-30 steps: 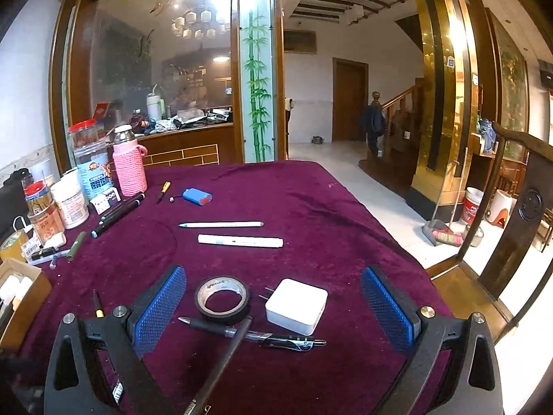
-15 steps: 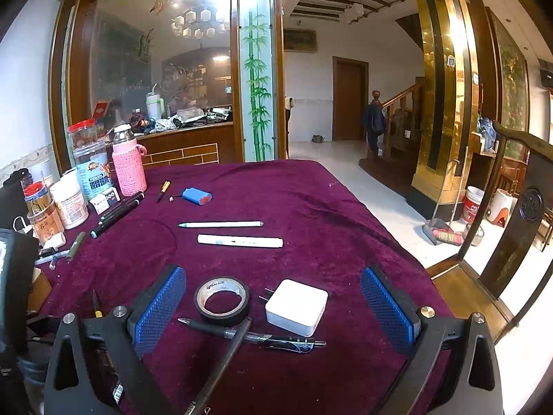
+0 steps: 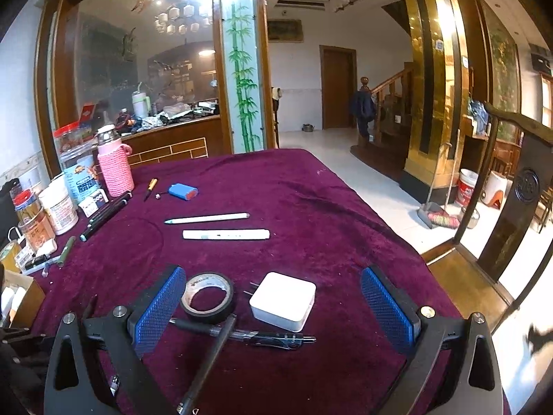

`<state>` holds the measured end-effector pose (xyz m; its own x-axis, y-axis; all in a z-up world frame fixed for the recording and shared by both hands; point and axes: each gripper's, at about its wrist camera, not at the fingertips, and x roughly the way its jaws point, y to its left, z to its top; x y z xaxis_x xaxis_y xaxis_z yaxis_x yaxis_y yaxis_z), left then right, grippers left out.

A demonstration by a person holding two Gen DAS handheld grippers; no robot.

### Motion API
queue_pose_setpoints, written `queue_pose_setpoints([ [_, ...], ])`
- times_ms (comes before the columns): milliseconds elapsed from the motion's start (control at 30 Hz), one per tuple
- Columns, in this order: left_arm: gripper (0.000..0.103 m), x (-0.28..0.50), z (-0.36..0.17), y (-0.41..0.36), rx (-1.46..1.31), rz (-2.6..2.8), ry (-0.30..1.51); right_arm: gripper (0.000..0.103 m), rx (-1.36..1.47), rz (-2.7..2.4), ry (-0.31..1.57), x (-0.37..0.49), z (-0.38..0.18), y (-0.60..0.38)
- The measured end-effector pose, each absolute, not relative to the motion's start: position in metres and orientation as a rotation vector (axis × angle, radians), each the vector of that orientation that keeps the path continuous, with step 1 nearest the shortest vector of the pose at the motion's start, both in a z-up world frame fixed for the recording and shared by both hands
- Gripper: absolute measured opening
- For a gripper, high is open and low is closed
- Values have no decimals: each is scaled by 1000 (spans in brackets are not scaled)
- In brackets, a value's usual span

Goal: Organize rigid objects
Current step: 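Grasp the yellow pencil with the left tool and lift it, then grasp the black pen beside the tape roll with the right tool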

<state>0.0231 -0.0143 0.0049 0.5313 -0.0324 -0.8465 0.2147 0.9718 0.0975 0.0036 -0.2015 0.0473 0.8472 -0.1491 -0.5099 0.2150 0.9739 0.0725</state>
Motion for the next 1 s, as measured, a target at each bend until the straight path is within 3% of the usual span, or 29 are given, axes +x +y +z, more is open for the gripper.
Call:
queue_pose_setpoints([
  [133,29,27,4,-2,123,-176,1000,102,123,-205,539,6,44,-202],
  [200,10,26,5,2,122,-175,991,102,112,-209,538,6,44,-201],
  [233,7,25,6,4,116,-178,992,102,107,-213,537,7,44,-201],
  [1000,8,-32,50,56,-180,-363,924,102,119,-306,580,14,32,-217],
])
